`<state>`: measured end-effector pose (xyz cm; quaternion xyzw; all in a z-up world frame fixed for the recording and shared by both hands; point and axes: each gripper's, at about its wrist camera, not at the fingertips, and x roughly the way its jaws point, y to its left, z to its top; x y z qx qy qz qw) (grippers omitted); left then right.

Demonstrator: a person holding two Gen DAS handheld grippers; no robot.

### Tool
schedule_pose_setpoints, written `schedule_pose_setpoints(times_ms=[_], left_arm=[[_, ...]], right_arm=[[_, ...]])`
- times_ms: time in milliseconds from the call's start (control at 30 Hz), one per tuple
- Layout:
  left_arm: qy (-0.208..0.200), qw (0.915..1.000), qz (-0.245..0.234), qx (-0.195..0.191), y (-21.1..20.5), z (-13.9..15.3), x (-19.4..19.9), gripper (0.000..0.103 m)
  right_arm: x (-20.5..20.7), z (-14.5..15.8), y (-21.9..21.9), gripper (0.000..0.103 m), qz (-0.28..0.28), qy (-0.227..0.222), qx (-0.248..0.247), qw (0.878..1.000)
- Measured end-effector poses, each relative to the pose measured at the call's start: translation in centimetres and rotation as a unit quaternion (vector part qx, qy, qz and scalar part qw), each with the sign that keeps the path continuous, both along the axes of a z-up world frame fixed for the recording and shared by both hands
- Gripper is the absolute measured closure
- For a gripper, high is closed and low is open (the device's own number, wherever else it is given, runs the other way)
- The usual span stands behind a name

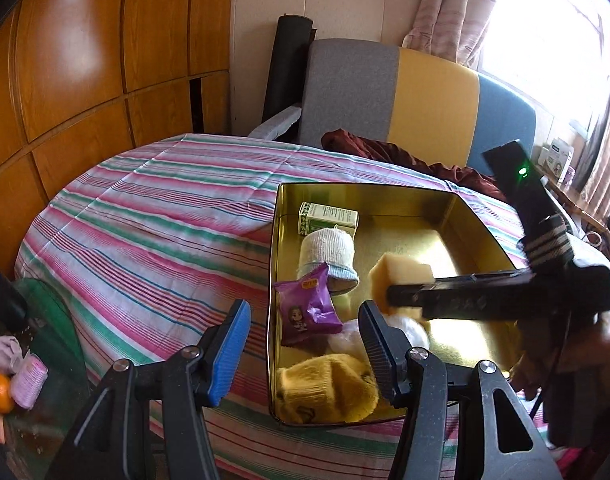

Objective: Organize objects
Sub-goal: 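Carry the yellow sponge with the right gripper into the gold tin and release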

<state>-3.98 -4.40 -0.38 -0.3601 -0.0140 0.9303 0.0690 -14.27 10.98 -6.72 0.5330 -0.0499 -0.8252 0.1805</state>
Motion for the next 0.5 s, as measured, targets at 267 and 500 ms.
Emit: schedule_pose_setpoints(times_ms=[267,500], left_arm=[[0.002,1.0,0.0,-0.008,0.4,-0.2,0.1,0.039],[-0.001,0.9999,-0.004,-0.012,0.8,-0.4,0.1,0.039]], right_arm=[[0.4,0.4,0.9,0.04,-0.014,0.003,-0.047,0.999],[0.8,1.5,1.4,0.021,-0.013,0.005,-0.082,0.997]])
